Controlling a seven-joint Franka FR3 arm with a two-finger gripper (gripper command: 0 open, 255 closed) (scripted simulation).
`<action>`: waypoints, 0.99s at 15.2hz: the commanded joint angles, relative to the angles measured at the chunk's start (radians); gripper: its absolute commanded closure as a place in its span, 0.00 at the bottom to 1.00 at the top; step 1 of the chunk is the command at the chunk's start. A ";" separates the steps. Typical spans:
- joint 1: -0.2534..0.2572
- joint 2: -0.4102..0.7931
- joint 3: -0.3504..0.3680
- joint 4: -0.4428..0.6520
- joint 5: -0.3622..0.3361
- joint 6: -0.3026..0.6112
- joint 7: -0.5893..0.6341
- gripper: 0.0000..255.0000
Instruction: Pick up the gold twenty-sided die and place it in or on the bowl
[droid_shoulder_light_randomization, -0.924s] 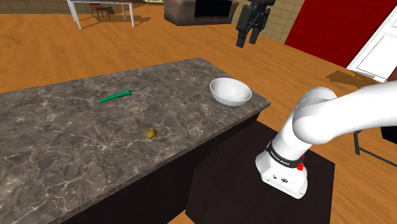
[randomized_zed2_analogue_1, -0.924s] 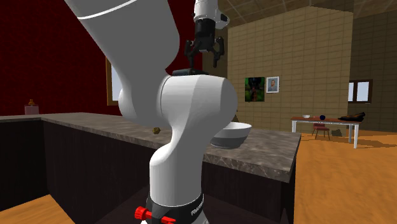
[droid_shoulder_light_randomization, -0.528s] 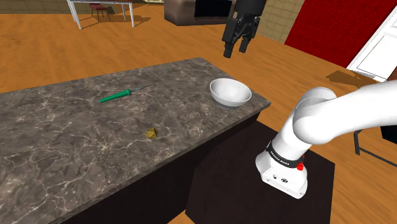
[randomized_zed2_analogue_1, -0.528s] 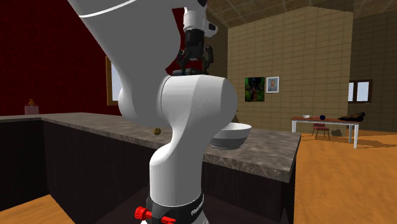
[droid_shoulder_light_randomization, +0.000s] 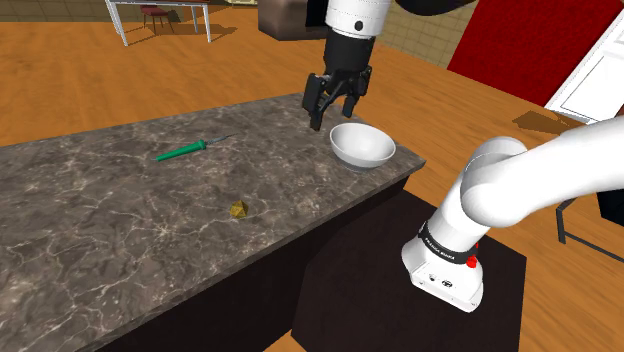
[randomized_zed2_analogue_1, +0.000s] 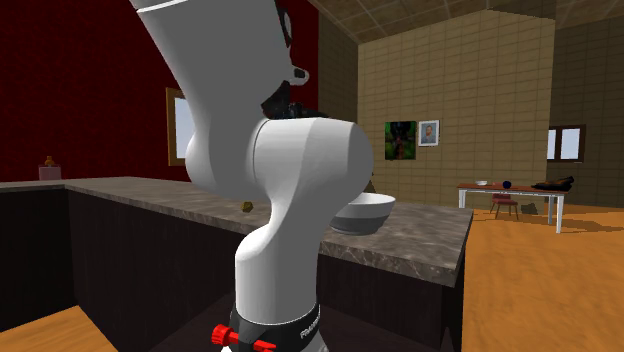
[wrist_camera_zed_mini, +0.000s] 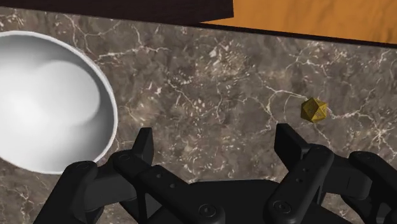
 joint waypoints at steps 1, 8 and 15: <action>-0.002 0.038 0.058 -0.007 0.011 0.057 0.060 0.00; -0.055 0.243 0.273 0.037 -0.016 0.240 0.287 0.00; -0.179 0.554 0.520 0.159 -0.231 0.380 0.612 0.00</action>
